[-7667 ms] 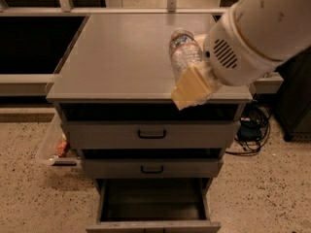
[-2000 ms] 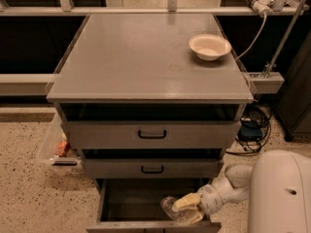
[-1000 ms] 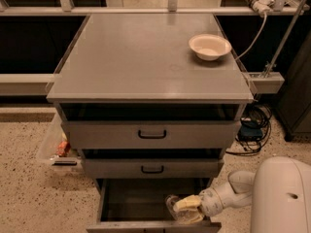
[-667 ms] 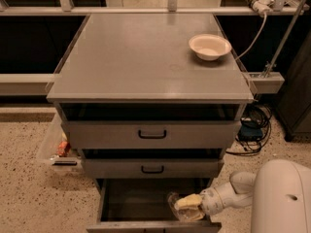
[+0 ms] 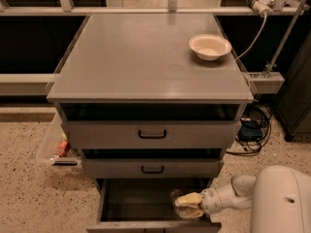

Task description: Place water bottle into bottom drawer

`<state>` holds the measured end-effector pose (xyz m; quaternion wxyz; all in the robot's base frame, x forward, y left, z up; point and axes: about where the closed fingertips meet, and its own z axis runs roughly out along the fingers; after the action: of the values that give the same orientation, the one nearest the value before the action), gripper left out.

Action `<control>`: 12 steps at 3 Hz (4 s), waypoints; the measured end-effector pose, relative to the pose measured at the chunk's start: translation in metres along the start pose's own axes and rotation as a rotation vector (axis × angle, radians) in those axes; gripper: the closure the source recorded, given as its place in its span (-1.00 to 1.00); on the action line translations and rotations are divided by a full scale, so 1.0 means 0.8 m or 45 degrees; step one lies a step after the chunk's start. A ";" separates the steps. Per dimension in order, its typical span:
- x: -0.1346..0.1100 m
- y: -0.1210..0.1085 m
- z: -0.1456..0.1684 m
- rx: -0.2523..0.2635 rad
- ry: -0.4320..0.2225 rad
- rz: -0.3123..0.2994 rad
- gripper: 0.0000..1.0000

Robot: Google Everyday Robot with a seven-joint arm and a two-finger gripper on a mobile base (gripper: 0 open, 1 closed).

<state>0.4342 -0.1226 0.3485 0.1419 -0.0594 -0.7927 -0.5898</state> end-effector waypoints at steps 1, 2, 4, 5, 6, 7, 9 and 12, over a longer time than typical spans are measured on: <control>-0.016 -0.009 0.001 0.064 -0.076 0.013 1.00; -0.019 -0.012 0.002 0.075 -0.088 0.013 1.00; -0.042 -0.047 0.014 0.230 -0.195 0.029 1.00; -0.060 -0.064 0.019 0.277 -0.240 0.020 1.00; -0.082 -0.075 0.026 0.301 -0.263 -0.012 1.00; -0.104 -0.080 0.033 0.314 -0.274 -0.047 1.00; -0.129 -0.095 0.040 0.339 -0.316 -0.051 1.00; -0.147 -0.120 0.041 0.372 -0.328 0.069 1.00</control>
Offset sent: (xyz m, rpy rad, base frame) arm 0.0087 -0.0004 -0.0093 -0.0567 -0.0103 -0.0373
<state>0.5160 -0.1115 0.2172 0.0623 -0.1345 -0.8796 -0.4520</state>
